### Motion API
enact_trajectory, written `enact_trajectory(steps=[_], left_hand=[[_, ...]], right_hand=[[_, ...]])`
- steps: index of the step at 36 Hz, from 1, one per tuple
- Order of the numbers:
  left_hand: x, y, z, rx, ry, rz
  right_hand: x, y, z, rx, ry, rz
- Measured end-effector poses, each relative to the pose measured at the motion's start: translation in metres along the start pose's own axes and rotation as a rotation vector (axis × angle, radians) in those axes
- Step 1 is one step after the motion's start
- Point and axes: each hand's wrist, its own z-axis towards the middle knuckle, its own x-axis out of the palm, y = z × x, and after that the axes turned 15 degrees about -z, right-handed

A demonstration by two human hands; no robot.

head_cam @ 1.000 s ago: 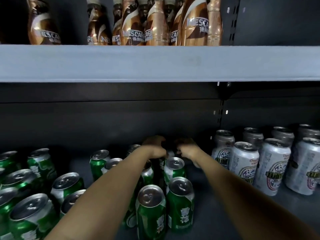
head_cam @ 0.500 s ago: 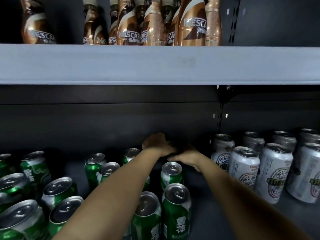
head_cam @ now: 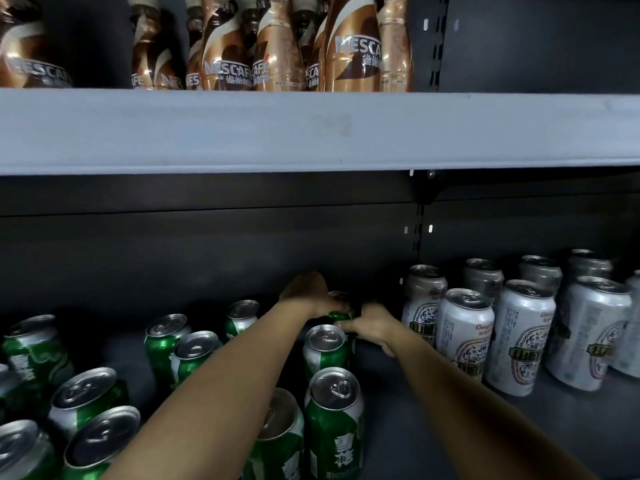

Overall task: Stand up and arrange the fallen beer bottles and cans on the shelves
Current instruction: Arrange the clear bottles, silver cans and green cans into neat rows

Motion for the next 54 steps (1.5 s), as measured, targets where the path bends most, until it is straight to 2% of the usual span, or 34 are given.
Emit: enact_trajectory(steps=[3, 7, 9, 11, 13, 15, 18, 22, 27, 32, 38, 41, 44, 50, 54], left_hand=[[0.000, 0.000, -0.004, 0.016, 0.027, -0.015], [-0.007, -0.002, -0.014, 0.011, -0.012, 0.014], [-0.010, -0.003, -0.018, -0.009, 0.013, 0.003], [-0.014, -0.004, -0.026, -0.063, 0.111, -0.074], [-0.018, -0.006, -0.038, -0.133, 0.236, -0.135], [-0.023, -0.009, -0.050, -0.163, 0.345, -0.139], [-0.029, -0.011, -0.062, -0.135, 0.489, -0.106], [-0.029, -0.007, -0.069, -0.122, 0.532, -0.083], [-0.025, -0.002, -0.066, -0.086, 0.382, -0.080], [-0.017, -0.005, -0.062, -0.060, 0.188, -0.077], [-0.010, -0.014, -0.059, -0.067, 0.131, 0.037], [-0.003, -0.014, -0.056, -0.042, 0.088, 0.123], [0.002, -0.016, -0.055, -0.009, 0.067, 0.168], [0.002, -0.017, -0.060, 0.029, 0.099, 0.085], [0.001, -0.010, -0.063, -0.017, 0.267, -0.284]], right_hand=[[-0.001, -0.002, -0.001, 0.016, -0.012, -0.054], [-0.002, 0.001, -0.007, 0.024, 0.001, -0.231], [-0.003, 0.006, -0.013, 0.016, -0.110, -0.370], [-0.003, 0.013, -0.023, 0.015, -0.300, -0.429], [-0.002, 0.020, -0.033, 0.000, -0.425, -0.354], [-0.001, 0.024, -0.040, -0.012, -0.452, -0.267], [0.002, 0.023, -0.044, -0.002, -0.423, -0.120], [0.007, 0.018, -0.047, 0.005, -0.344, 0.086], [0.011, 0.008, -0.053, -0.058, -0.209, 0.091], [0.009, 0.000, -0.057, -0.071, -0.165, 0.166], [0.009, -0.014, -0.061, -0.127, 0.001, 0.037], [0.013, -0.020, -0.062, -0.148, -0.020, -0.086], [0.013, -0.026, -0.061, -0.144, -0.084, -0.100], [0.014, -0.029, -0.064, -0.118, -0.097, -0.087], [0.019, -0.025, -0.068, -0.095, -0.021, -0.021]])
